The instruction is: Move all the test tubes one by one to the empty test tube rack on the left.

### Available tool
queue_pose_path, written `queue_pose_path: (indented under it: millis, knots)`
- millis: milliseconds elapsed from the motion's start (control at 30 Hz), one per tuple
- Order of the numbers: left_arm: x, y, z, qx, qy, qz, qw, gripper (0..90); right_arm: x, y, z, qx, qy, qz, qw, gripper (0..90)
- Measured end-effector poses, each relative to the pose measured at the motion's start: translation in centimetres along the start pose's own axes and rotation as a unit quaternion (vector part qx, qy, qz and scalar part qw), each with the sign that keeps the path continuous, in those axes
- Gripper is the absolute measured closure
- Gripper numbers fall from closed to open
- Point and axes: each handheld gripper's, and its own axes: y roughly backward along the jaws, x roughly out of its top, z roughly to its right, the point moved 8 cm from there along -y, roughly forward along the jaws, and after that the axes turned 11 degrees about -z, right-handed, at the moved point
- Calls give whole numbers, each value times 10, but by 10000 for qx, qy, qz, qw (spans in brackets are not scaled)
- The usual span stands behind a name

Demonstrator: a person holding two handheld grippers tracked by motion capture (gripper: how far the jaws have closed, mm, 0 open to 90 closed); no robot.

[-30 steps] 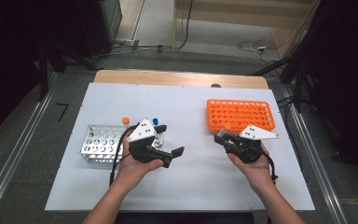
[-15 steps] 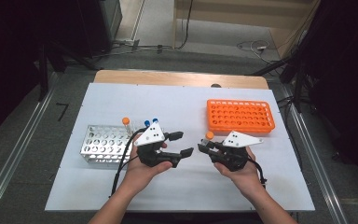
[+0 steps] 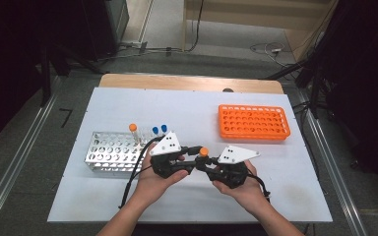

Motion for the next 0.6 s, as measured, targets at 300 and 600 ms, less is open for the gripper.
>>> queue_pose_path:
  millis: [300,600]
  knots:
    - [2,1,0,212,-159,21,9996,748,-1,2,2,83,-67,-16,9999,724]
    - [5,21,-15,451,71,245,9987,750,-3,7,11,90,-177,133,9997,490]
